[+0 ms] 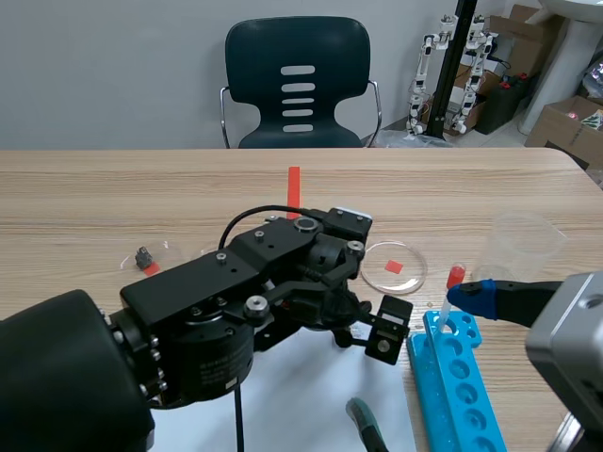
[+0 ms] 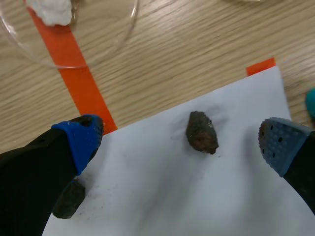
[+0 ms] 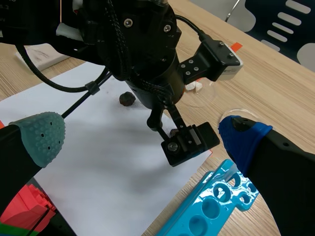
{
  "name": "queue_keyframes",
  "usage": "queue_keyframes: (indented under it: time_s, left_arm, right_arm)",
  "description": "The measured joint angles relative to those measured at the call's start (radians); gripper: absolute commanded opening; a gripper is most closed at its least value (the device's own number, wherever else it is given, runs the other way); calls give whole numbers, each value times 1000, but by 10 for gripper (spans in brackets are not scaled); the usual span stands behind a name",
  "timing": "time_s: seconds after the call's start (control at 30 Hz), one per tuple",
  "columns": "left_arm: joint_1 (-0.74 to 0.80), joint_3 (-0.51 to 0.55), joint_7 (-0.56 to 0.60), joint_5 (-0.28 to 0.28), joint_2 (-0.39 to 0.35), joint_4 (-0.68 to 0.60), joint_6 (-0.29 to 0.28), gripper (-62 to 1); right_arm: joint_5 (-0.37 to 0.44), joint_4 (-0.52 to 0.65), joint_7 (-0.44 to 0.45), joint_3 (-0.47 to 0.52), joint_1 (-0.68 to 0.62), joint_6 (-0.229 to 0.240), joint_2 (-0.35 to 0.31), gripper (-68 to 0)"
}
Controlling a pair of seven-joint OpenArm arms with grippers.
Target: Pick up the right mineral with the left hand
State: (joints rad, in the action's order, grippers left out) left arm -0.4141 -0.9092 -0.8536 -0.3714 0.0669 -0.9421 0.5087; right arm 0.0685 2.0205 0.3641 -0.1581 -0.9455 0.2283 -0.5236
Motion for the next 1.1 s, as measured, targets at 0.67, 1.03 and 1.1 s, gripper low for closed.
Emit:
queue_keyframes:
  time_s: [0.67,1.03,1.1]
  left_arm:
    - [-5,0,66,0,44,105,0,14]
    - [-5,0,42,0,43,105,0,14]
    - [-5,0,42,0,43,105,0,14]
  right_arm:
    - [0,0,0,0,0,0,0,4]
    - [0,0,0,0,0,0,0,4]
    - [0,0,0,0,0,0,0,4]
